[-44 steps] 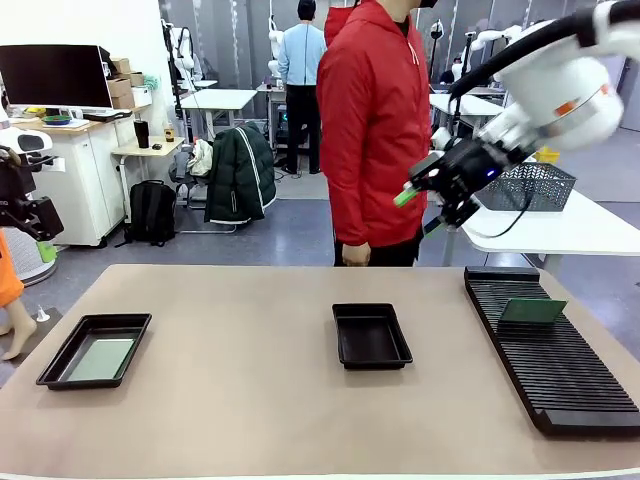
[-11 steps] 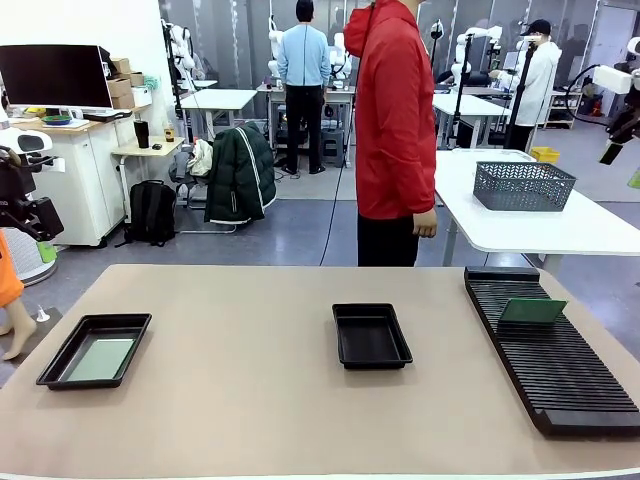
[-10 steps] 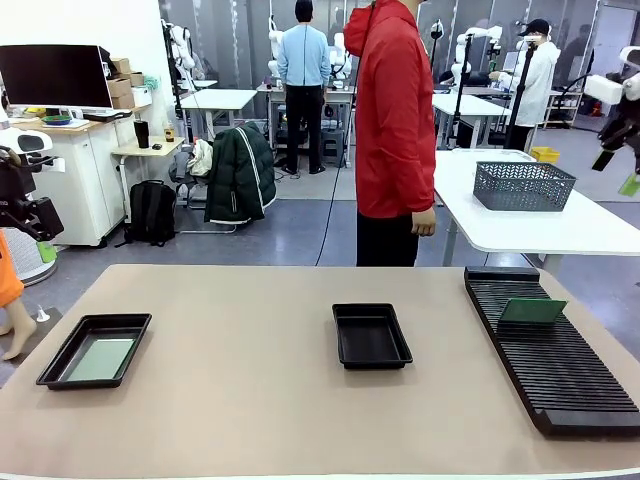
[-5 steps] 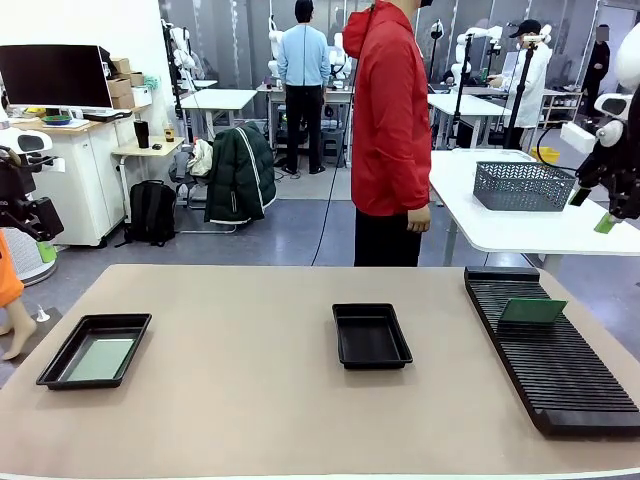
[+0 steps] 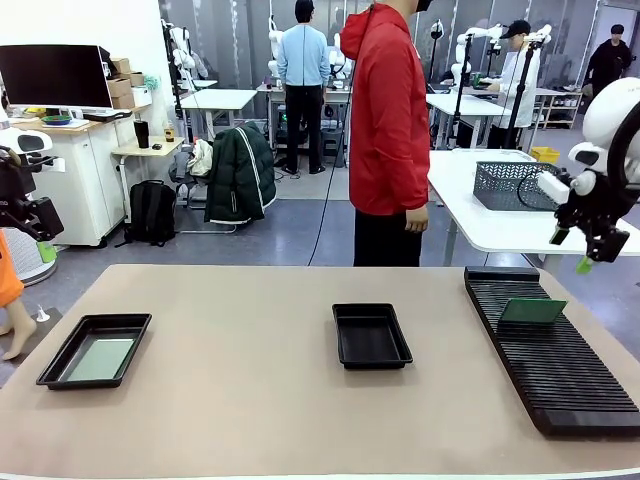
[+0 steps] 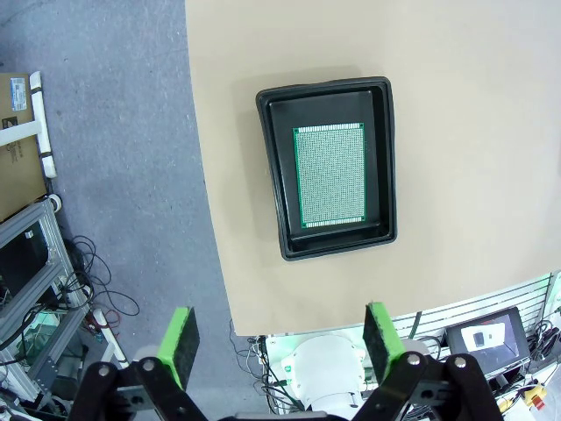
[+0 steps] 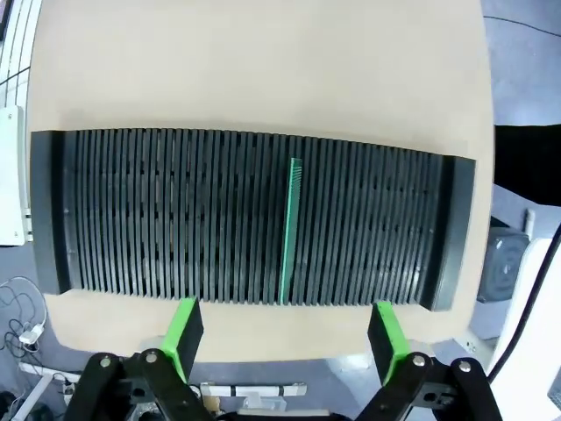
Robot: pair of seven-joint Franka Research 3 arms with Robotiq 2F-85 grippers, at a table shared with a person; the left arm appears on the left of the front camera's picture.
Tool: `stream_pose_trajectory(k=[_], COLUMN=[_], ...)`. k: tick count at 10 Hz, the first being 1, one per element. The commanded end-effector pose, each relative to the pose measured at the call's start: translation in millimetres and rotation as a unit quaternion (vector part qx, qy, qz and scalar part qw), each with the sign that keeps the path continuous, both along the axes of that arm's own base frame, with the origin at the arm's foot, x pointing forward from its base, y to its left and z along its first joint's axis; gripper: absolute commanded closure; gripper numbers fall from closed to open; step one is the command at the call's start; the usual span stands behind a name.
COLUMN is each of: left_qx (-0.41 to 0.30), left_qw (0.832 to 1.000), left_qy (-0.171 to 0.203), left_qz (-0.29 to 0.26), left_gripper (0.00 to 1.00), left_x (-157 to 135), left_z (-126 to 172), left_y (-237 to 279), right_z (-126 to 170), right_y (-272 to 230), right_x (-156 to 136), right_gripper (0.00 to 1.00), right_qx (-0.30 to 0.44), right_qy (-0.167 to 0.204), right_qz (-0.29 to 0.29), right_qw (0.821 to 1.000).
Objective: Inspect and transfer BCBs to ESD trays.
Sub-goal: Pick up the Blank PCB from the PCB Rack and place it in the right ESD tray.
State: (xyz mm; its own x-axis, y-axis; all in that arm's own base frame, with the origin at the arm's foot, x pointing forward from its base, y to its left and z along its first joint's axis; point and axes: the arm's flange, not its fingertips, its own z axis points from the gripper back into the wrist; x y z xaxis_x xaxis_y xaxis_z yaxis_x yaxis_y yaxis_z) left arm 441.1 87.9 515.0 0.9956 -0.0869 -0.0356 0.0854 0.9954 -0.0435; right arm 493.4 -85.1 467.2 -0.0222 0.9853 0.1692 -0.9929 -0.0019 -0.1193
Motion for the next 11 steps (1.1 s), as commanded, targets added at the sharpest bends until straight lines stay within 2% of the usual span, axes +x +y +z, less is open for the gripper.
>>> stream_pose_trajectory(k=[1, 11], left_qx=[0.000, 0.000], left_qw=[1.000, 1.000], left_qy=[-0.002, -0.002], left_qz=[0.000, 0.000], left_gripper=[0.00, 0.00], left_x=[-1.0, -1.0], left_z=[-1.5, -1.5], left_y=[-0.6, -0.6], right_z=[-18.2, -109.9], right_y=[3.0, 15.6], right_x=[-2.1, 7.3], right_gripper=[0.00, 0.00], right_qx=[-0.007, -0.026], right_qy=[-0.016, -0.014], right_qz=[0.011, 0.000], right_qw=[1.000, 1.000])
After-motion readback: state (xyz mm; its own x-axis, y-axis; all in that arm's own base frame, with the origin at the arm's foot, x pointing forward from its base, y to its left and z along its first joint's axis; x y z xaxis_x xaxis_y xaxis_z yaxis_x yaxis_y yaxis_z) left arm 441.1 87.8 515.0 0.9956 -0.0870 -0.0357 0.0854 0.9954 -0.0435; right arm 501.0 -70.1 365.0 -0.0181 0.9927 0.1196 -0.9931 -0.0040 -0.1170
